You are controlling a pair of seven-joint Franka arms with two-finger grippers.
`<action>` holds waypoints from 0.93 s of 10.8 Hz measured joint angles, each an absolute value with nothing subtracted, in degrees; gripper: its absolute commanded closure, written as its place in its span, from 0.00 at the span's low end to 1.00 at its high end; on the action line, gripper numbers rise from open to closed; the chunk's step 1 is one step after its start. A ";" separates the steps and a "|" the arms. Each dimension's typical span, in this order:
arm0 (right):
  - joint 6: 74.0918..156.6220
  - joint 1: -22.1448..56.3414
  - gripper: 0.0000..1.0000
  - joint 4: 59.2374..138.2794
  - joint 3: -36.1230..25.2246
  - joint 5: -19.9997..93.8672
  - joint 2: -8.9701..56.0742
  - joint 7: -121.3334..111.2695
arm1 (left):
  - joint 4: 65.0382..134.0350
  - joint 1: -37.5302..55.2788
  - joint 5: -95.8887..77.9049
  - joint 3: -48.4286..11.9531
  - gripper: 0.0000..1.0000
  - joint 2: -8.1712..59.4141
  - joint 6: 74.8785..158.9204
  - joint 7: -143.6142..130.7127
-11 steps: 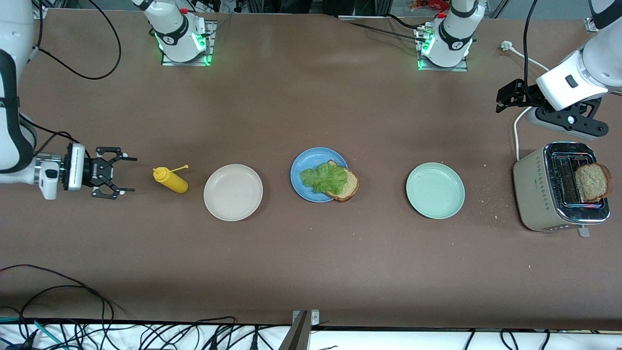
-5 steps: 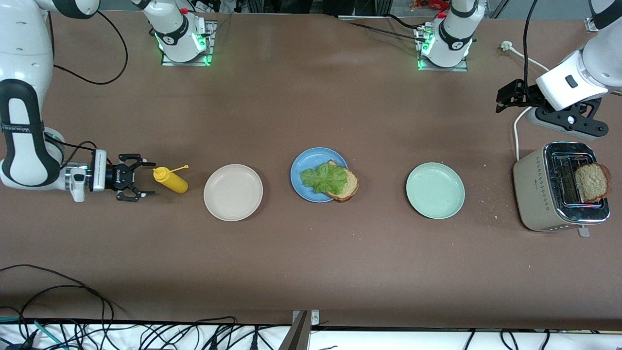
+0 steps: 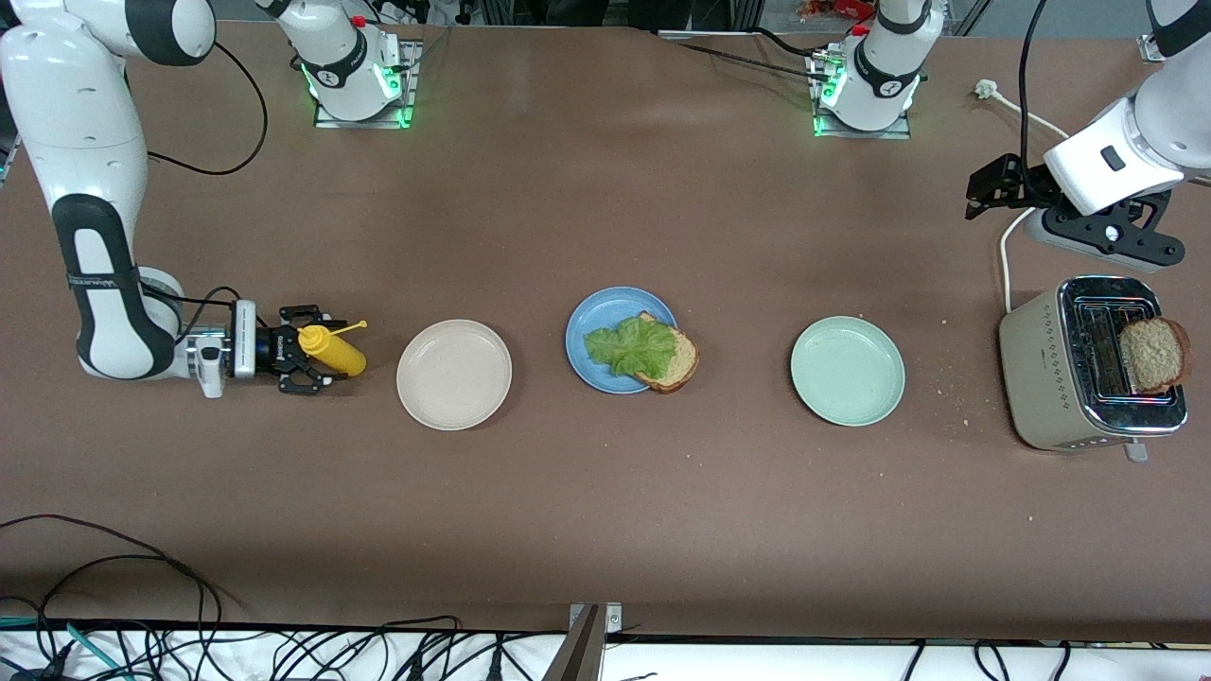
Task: Make sandwich in blue plate with both arms
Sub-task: 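Grasp the yellow squeeze bottle with the right gripper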
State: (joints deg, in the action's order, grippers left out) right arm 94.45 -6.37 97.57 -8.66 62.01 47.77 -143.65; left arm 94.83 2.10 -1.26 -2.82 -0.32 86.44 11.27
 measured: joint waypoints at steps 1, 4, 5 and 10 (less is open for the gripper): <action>94.45 -5.79 0.64 97.55 -8.64 62.86 48.22 -143.99 | 94.83 2.10 -1.26 -2.81 0.00 -0.32 86.44 11.27; 94.62 -4.84 1.00 97.16 -8.63 64.32 48.33 -144.06 | 94.83 2.10 -1.26 -2.81 0.00 -0.32 86.44 11.27; 94.66 -4.84 1.00 96.88 -8.66 64.37 48.29 -144.06 | 94.83 2.10 -1.26 -2.81 0.00 -0.32 86.44 11.27; 94.90 -3.78 1.00 95.81 -8.82 58.58 45.77 -130.94 | 94.83 2.10 -1.26 -2.81 0.00 -0.32 86.44 11.27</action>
State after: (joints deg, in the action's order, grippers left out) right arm 94.90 -3.78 95.81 -8.82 58.58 45.77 -130.94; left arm 94.83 2.10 -1.26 -2.81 -0.32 86.44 11.27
